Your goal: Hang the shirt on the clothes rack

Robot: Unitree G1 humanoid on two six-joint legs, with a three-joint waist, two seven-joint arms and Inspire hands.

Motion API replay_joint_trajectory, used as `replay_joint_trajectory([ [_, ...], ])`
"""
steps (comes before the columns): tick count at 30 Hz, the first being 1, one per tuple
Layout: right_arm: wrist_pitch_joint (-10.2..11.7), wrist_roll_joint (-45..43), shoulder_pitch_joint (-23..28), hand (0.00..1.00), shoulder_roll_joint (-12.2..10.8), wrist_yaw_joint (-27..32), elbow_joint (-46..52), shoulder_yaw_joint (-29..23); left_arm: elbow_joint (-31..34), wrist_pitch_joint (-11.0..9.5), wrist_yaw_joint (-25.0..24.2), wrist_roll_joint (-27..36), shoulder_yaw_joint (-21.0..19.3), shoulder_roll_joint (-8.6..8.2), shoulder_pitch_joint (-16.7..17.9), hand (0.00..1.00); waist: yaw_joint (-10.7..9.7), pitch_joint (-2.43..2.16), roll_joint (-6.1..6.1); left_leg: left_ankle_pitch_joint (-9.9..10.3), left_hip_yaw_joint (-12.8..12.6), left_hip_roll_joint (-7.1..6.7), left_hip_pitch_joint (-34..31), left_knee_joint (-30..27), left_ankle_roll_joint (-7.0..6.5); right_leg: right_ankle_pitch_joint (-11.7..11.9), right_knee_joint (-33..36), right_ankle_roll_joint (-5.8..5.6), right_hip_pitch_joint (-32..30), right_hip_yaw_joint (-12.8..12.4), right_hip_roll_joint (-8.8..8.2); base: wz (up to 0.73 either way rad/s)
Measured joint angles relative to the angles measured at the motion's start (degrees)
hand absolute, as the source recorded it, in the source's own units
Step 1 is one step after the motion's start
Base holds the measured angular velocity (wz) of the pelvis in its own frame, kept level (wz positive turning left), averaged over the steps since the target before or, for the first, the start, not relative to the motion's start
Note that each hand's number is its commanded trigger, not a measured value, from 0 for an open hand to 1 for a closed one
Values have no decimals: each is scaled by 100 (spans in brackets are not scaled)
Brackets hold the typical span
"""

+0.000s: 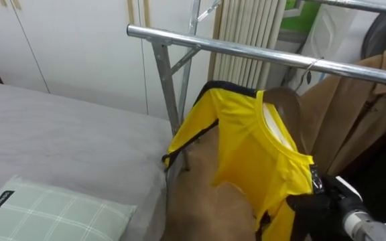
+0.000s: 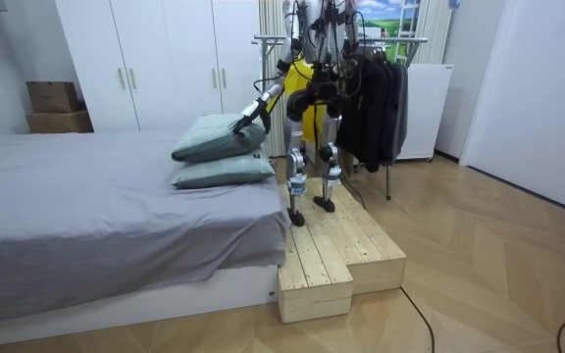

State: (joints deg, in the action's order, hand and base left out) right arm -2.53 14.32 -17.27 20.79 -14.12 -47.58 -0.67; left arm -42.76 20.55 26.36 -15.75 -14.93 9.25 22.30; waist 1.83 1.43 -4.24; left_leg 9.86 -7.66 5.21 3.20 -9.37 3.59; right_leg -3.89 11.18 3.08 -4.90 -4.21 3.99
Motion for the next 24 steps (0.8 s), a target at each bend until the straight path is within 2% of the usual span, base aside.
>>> replay_joint_trajectory([
  [4, 184, 226, -27, 0, -27, -279, -377, -20, -1, 0, 16, 0, 0, -2, 0, 0, 3, 2, 3, 0, 20, 2, 68, 23, 0, 1, -43, -3, 86, 19, 1, 2],
  [9, 330, 238, -31, 0, -172, -490, -576, -254, -1, 0, 15, -3, -6, -3, -1, 0, 2, -3, -2, 15, 32, 2, 64, 21, 25, 1, -40, -3, 86, 28, 1, 0],
  [10, 348, 233, -30, 58, -220, -494, -609, -319, -1, 0, 17, -6, -12, -3, -1, 0, 2, -7, -7, 14, 34, 2, 65, 21, 24, 1, -38, -2, 87, 29, 1, 0],
  [11, 376, 234, -30, 100, -254, -495, -632, -370, -1, 0, 7, -10, -15, -3, 0, 0, 3, -7, -8, 12, 34, 1, 65, 20, 21, 1, -38, -2, 87, 28, 1, 0],
  [24, 397, 210, -29, 100, -264, -526, -750, -524, -1, 0, -101, -12, -69, 0, 0, 0, 4, -14, -20, 11, 35, 2, 72, 15, 18, 1, -35, -2, 89, 23, 4, 0],
])
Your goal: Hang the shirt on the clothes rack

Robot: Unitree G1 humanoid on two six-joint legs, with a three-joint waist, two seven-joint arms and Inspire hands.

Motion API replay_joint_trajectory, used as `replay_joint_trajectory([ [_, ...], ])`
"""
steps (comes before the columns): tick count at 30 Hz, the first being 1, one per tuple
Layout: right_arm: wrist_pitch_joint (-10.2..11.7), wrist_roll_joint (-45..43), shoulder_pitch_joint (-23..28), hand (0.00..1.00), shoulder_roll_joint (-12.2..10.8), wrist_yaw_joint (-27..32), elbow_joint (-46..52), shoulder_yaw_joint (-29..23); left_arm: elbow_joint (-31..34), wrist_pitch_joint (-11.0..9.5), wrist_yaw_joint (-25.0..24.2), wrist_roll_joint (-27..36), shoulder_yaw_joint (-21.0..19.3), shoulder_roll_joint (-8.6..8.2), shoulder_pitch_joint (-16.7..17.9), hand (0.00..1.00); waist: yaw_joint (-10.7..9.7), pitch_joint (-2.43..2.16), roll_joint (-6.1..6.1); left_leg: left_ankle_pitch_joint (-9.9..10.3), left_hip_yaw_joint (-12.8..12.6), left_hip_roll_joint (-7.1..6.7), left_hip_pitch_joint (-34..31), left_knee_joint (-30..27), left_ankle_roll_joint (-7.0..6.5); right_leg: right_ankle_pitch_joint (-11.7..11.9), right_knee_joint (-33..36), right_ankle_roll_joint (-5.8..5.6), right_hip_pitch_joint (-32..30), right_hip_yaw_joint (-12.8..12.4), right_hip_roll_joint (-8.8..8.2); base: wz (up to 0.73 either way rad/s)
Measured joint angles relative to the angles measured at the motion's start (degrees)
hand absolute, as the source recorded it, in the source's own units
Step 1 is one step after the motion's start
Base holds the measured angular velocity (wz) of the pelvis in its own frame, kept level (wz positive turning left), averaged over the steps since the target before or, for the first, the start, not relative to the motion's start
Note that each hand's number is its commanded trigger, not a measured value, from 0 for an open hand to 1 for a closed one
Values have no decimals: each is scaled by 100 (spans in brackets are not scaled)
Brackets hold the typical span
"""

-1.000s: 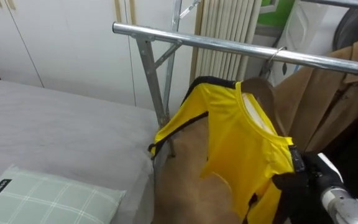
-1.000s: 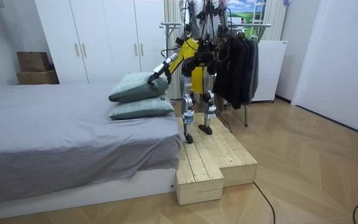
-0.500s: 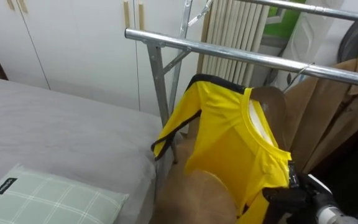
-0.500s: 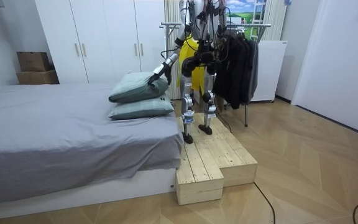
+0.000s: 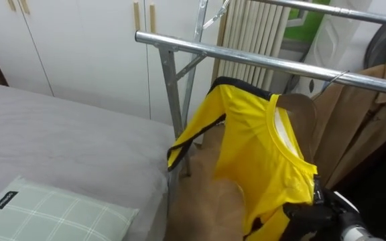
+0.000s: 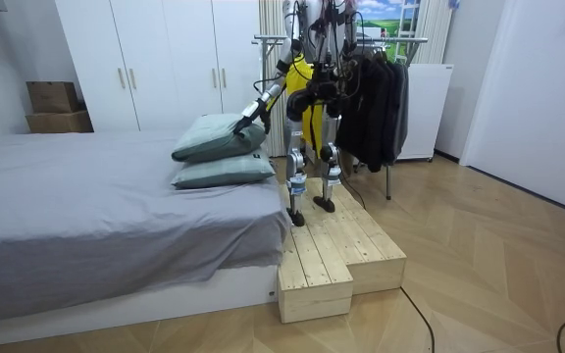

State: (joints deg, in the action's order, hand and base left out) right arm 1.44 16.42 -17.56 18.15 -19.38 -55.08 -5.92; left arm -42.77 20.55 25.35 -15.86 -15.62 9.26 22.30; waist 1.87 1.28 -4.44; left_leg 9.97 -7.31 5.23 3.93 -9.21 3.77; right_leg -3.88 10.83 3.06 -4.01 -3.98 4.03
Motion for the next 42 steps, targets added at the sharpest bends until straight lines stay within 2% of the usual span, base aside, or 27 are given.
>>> replay_joint_trajectory([
  [15, 9, 0, -16, 100, 3, 14, -50, 5, 0, 0, 2, 0, 0, 17, 0, 0, 3, -3, -18, -2, 0, 1, 1, -6, -2, -1, 2, -2, 1, -6, 1, 0],
  [16, 9, -1, -16, 0, 3, 39, -49, 5, 0, 0, 2, 0, 0, 17, 0, 0, 3, -3, -18, -1, 0, 1, 1, -6, -2, -1, 2, -2, 1, -6, 1, 0],
  [42, 44, 206, -23, 0, -2, 312, -126, 12, -17, -1, 50, 4, -7, 21, 1, 0, 7, 7, -7, 6, -8, 0, 44, -6, 10, -18, 0, -29, 45, -28, 6, 0],
])
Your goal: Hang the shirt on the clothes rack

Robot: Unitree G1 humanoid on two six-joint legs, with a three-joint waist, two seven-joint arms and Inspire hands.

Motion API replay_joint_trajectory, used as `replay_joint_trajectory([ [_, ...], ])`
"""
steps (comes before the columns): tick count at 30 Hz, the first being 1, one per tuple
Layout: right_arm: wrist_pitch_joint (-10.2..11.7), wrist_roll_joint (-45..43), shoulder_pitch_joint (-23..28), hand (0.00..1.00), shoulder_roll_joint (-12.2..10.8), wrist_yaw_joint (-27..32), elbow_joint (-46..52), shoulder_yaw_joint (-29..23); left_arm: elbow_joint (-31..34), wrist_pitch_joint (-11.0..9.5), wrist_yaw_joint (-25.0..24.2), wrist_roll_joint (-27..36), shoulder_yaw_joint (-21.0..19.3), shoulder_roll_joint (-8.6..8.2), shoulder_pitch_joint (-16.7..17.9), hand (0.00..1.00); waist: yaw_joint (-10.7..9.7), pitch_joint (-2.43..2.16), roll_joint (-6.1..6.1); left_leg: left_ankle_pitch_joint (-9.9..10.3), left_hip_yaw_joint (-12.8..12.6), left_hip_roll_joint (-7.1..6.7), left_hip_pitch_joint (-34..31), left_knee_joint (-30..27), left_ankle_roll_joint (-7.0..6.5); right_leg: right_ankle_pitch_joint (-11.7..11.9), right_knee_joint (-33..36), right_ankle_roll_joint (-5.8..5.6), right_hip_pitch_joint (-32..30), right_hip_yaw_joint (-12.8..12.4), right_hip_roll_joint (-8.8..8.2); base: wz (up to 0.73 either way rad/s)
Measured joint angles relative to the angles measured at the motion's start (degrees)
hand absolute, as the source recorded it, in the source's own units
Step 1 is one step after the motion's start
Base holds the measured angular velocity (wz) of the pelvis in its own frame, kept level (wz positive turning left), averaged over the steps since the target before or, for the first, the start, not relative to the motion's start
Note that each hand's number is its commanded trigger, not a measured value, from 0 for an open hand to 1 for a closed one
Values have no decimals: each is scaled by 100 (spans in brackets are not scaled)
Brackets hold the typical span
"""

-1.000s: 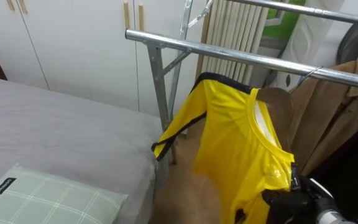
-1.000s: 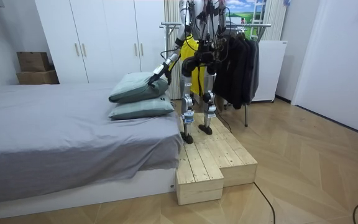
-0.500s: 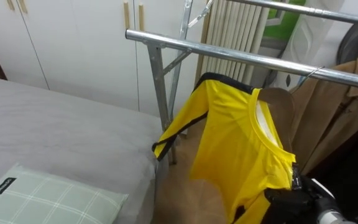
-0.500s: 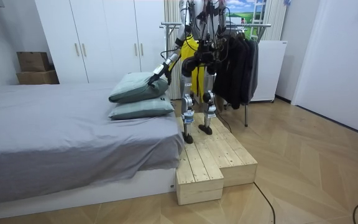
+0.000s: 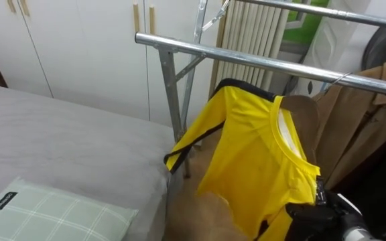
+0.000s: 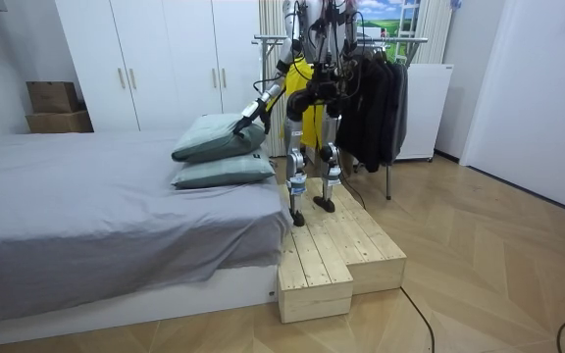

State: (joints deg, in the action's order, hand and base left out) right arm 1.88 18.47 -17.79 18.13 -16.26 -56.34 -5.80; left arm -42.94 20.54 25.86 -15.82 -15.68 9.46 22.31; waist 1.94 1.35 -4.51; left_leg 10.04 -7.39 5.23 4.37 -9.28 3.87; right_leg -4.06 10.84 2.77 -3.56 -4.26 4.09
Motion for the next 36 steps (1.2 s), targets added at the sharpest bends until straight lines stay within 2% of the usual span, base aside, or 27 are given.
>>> replay_joint_trajectory([
  [2, 0, 24, 0, 0, -3, 29, -11, 0, -13, -3, 3, 0, 0, 0, 0, 0, 0, 6, 8, 2, 0, 0, 18, 1, -1, 0, -6, 0, 21, -2, 1, 0],
  [3, 2, 39, 0, 100, -3, 55, -28, 0, -23, -5, 7, 1, 2, 0, 0, 0, 0, 8, 14, 9, -2, 1, 29, 1, 4, -4, -6, -4, 31, -3, 2, 0],
  [26, 9, 180, 3, 100, -9, 115, -36, 12, -115, -68, 94, 8, 18, -10, -10, 0, -1, 4, 32, 15, -16, 2, 29, -3, 10, 5, -6, 10, 29, -10, 5, 0],
  [28, 10, 181, 2, 12, -15, 111, -42, 9, -139, -82, 97, 8, 18, -11, -14, 0, -1, 3, 35, 16, -17, 2, 29, -4, 9, 4, -6, 9, 28, -9, 4, 0],
  [29, 10, 198, -1, 0, -15, 111, -49, 9, -139, -85, 97, 7, 18, -11, -19, 0, -1, 2, 34, 16, -17, 2, 25, -5, 10, 4, -3, 9, 25, -5, 4, 0],
  [36, -13, 1119, 24, 0, -182, 99, -124, 62, -137, -85, 100, 6, 13, -12, -24, 0, 8, -5, 42, 23, -16, 5, 37, -27, 7, 3, -9, 8, 55, 5, 1, 0],
])
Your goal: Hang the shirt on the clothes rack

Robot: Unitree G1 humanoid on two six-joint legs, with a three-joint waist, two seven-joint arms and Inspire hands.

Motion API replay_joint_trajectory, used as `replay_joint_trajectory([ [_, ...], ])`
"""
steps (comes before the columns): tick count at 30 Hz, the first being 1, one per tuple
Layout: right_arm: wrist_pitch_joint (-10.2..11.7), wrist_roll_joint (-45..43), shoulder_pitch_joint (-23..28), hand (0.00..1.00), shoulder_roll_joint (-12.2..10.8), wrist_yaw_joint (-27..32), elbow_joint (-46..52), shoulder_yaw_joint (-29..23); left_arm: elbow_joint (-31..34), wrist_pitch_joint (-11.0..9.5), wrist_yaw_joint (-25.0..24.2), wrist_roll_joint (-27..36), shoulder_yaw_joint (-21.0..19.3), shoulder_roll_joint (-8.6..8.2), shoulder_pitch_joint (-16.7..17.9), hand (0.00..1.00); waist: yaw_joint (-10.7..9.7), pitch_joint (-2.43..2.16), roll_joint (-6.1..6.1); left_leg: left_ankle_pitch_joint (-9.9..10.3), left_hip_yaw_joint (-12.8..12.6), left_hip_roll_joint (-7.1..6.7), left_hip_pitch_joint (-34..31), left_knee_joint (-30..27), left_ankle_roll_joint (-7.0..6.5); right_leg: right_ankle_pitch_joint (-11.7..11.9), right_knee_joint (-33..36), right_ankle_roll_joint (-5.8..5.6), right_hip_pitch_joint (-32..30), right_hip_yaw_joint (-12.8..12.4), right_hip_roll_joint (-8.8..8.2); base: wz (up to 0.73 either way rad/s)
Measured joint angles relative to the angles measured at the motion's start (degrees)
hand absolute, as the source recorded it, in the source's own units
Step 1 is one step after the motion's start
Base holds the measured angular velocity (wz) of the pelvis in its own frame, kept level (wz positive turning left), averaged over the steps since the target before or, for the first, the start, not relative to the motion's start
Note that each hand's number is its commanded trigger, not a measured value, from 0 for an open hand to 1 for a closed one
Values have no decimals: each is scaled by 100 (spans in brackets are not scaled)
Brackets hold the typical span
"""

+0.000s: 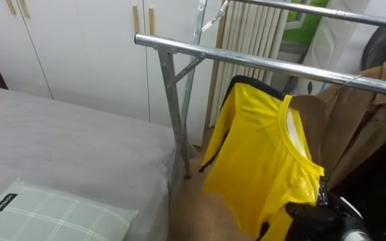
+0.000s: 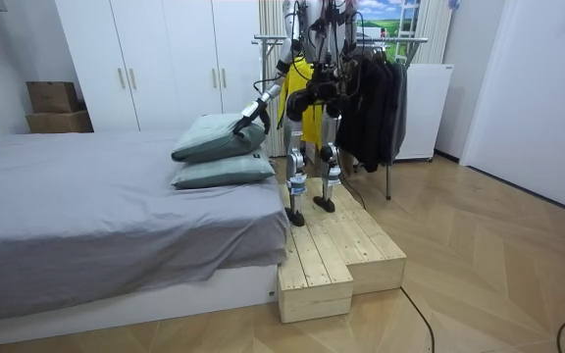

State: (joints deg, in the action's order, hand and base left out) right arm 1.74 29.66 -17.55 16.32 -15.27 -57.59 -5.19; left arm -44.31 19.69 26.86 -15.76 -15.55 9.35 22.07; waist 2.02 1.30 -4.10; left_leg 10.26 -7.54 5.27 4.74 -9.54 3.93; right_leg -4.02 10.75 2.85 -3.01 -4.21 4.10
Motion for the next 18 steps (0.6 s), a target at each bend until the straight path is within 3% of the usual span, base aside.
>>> replay_joint_trajectory([
  [7, -33, 1928, 435, 0, -193, -206, 51, -224, 0, 0, 45, 24, -3, -111, 1, 0, -20, -33, 107, 11, 3, -6, 2, -6, -1, -5, -1, -8, 10, 57, -29, 0],
  [11, 19, 2285, 543, 0, -277, -395, 40, -153, -8, 0, 161, 56, 4, -190, 0, 0, -23, -62, 155, 9, 11, -4, 5, 0, 0, -6, 1, -9, 15, 57, -29, 0],
  [13, 19, 2429, 584, 0, -296, -475, -4, -152, -9, -12, 175, 109, 7, -193, 0, 0, -27, -62, 159, 10, 34, -7, 23, -1, 1, -13, 1, -18, 40, 63, -30, 5],
  [14, 21, 2576, 656, 0, -310, -535, 2, -134, -10, -18, 183, 212, 9, -193, 1, 0, -27, -41, 191, 11, 45, -8, 62, 2, 1, -34, -1, -37, 82, 69, -30, 7],
  [18, 21, 2894, 813, 0, -316, -766, 3, -50, -17, -30, 264, 386, 89, -191, 1, 0, -30, -48, 193, 13, 64, -6, 90, -4, 2, -54, 4, -46, 124, 103, -37, 3],
])
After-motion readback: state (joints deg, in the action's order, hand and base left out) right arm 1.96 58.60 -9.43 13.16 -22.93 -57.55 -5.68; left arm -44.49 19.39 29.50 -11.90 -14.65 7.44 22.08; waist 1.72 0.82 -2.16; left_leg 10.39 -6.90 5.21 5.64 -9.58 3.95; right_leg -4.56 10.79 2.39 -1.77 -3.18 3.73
